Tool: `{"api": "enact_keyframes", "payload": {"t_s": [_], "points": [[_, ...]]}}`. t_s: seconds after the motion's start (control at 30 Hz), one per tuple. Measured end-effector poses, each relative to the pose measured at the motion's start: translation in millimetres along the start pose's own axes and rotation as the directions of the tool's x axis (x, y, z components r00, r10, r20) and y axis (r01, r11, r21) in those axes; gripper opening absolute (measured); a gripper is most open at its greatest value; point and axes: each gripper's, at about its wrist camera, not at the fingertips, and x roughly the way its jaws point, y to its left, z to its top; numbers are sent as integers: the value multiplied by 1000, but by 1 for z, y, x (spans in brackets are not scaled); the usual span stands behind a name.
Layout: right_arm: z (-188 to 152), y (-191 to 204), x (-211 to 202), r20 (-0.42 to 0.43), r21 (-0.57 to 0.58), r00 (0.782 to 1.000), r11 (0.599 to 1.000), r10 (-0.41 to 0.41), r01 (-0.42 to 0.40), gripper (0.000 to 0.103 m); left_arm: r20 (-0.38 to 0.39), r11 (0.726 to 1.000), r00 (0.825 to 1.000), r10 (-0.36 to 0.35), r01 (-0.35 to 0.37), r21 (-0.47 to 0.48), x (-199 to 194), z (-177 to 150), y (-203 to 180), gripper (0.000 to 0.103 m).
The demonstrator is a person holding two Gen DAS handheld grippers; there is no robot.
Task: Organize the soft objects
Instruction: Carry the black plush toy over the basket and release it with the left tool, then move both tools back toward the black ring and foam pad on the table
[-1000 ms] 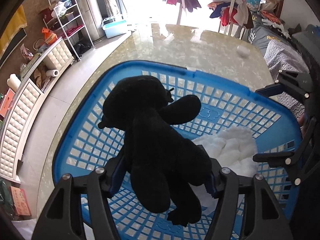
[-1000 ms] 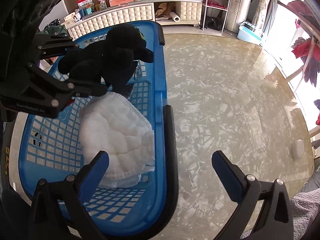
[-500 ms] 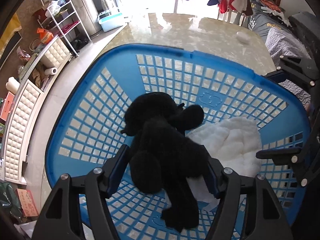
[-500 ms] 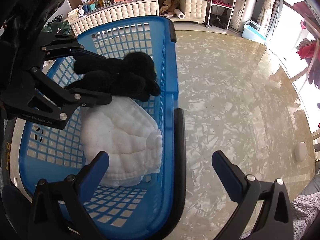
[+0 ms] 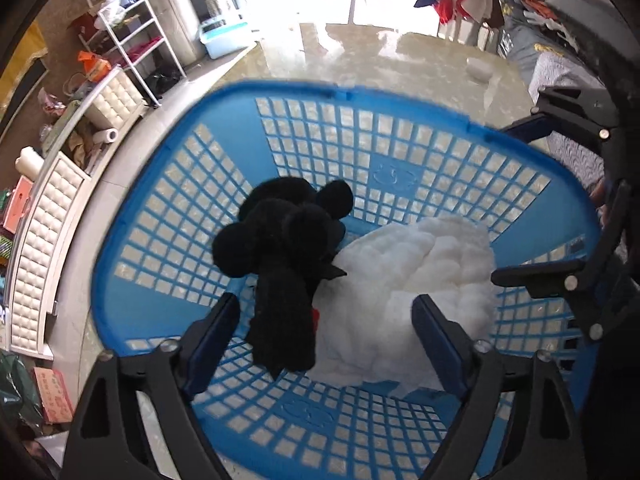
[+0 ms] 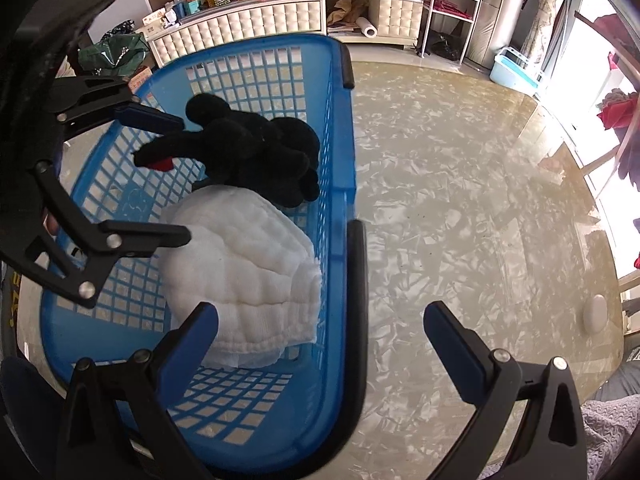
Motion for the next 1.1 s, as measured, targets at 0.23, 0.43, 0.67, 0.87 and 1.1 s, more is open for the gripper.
{"api": "enact_keyframes", "payload": {"t_s": [0.23, 0.43, 0.67, 0.87, 1.1], "points": [[8, 1, -31, 72, 22, 997, 999, 32, -34, 103, 100, 995, 994, 33, -23, -94, -46, -1, 3, 103], [3, 19, -56, 112, -7, 994, 1000, 20, -19, 103, 140, 989, 989, 55, -35, -140, -88, -14, -6, 103], [-3, 45, -68, 117, -33, 993, 999, 10, -6, 103, 133, 957, 988, 78, -37, -287, -125, -57, -12, 103], [3, 77, -75, 141, -80, 989, 996, 50, -39, 103, 117, 935, 985, 130, -82, -346, -153, -105, -20, 103], [15, 136, -72, 154, -170, 983, 983, 96, -70, 103, 71, 907, 979, 190, -147, -394, -174, -159, -12, 103]]}}
